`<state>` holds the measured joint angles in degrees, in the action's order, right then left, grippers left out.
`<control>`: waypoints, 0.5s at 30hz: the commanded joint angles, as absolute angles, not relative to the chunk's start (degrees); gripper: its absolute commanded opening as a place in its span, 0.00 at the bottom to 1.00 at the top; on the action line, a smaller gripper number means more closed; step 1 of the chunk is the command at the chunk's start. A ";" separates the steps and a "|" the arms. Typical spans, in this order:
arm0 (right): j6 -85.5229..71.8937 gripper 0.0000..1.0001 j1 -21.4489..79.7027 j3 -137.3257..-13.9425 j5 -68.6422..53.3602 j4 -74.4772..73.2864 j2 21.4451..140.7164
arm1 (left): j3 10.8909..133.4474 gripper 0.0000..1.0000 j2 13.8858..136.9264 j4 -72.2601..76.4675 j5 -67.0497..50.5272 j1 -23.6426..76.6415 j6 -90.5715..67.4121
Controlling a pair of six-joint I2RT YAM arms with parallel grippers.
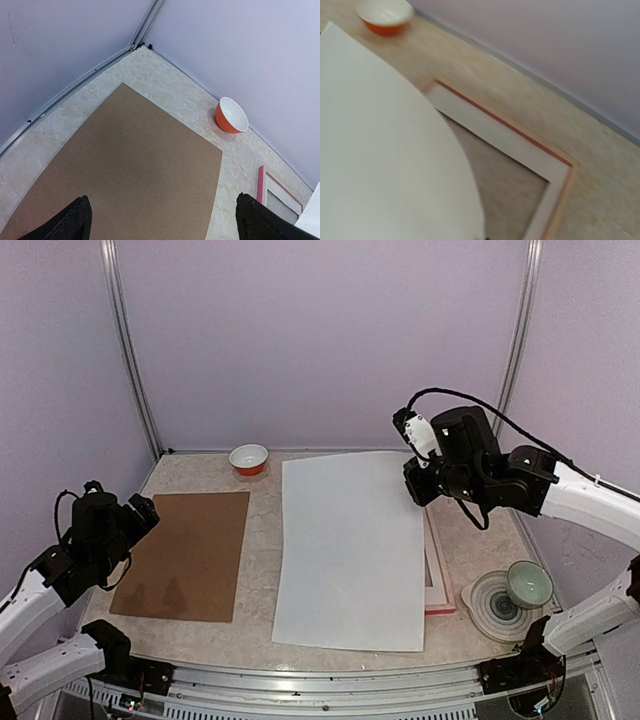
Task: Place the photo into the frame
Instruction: Turn over the photo.
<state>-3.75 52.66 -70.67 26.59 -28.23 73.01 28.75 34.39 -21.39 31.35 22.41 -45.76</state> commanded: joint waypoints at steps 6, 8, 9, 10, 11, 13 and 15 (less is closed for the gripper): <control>3.78 0.00 44.14 -67.51 22.01 -17.32 80.32 | 27.91 0.99 34.21 -20.52 30.50 21.94 -45.07; 4.31 0.00 43.32 -68.28 22.48 -17.60 83.05 | 27.86 0.99 33.81 -20.65 30.42 21.89 -44.98; 4.50 0.00 43.13 -68.67 22.79 -17.64 84.31 | 27.80 0.99 33.76 -20.77 30.41 21.93 -45.00; 4.61 0.00 42.95 -69.22 22.82 -17.62 85.53 | 27.82 0.99 33.60 -20.89 30.48 21.96 -45.00; 4.72 0.00 42.81 -69.81 22.44 -17.58 86.71 | 27.76 0.99 33.54 -20.96 30.54 21.89 -45.00; 4.79 0.00 42.62 -71.26 22.43 -17.45 89.18 | 27.60 0.99 33.23 -20.93 30.51 21.91 -45.00; 4.20 0.00 42.41 -73.01 23.04 -17.67 91.79 | 27.33 0.99 33.12 -20.77 30.33 21.89 -45.16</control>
<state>3.84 43.00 -68.97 23.09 -19.40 88.49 28.49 33.82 -21.39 30.57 22.41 -45.78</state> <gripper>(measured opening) 0.003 0.989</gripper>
